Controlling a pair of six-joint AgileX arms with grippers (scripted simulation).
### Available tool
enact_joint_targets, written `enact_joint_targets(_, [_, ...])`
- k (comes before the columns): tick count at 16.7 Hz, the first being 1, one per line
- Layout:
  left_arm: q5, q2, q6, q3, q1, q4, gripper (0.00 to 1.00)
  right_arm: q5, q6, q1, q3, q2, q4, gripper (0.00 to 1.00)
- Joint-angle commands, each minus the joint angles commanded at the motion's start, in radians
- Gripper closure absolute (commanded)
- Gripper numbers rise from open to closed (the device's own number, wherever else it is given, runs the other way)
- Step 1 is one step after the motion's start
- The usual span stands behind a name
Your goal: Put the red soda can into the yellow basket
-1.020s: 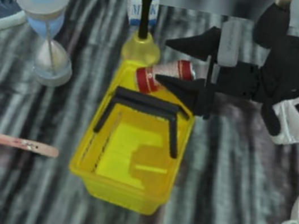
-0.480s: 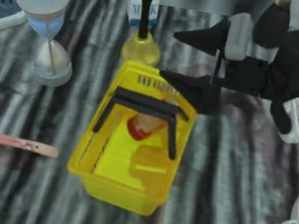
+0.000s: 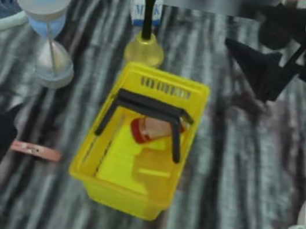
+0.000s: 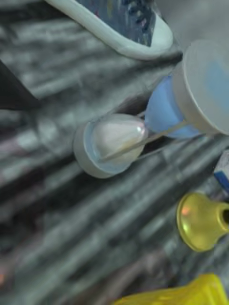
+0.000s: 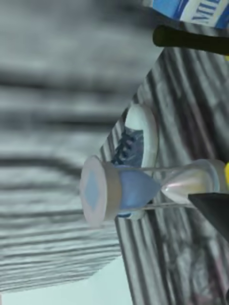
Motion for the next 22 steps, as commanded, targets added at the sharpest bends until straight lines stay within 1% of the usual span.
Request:
enact_joint_targets(4, [0.007,0.354,0.192,0.334,-0.115,-0.247,0.00,0.203,-0.006,-0.060,-0.219,-0.391,-0.201,0.00])
enact_joint_targets(9, [-0.005,0.821,0.426,0.763,-0.257,-0.545,0.00,0.458,-0.006,-0.130,-0.488,-0.896,-0.459,0.00])
enact_joint_targets(11, [-0.016,0.999,0.509,0.922,-0.308,-0.650,0.00,0.548,-0.003,-0.154,-0.581,-1.089,-0.553,0.00])
enact_joint_targets(13, [-0.027,1.161,0.582,1.067,-0.353,-0.743,0.00,0.626,0.000,-0.175,-0.662,-1.267,-0.637,0.00])
enact_joint_targets(15, [-0.039,1.296,0.640,1.187,-0.390,-0.817,0.00,0.689,0.003,-0.191,-0.728,-1.422,-0.707,0.00])
enact_joint_targets(16, [-0.045,1.358,0.666,1.242,-0.406,-0.851,0.00,0.715,0.004,-0.197,-0.755,-1.488,-0.736,0.00])
enact_joint_targets(18, [-0.056,1.450,0.705,1.325,-0.430,-0.901,0.00,0.755,0.006,-0.206,-0.796,-1.593,-0.782,0.00])
enact_joint_targets(20, [-0.063,1.507,0.728,1.378,-0.445,-0.932,0.00,0.778,0.007,-0.211,-0.819,-1.655,-0.809,0.00])
enact_joint_targets(22, [-0.066,1.525,0.736,1.394,-0.449,-0.942,0.00,0.785,0.007,-0.212,-0.826,-1.673,-0.816,0.00])
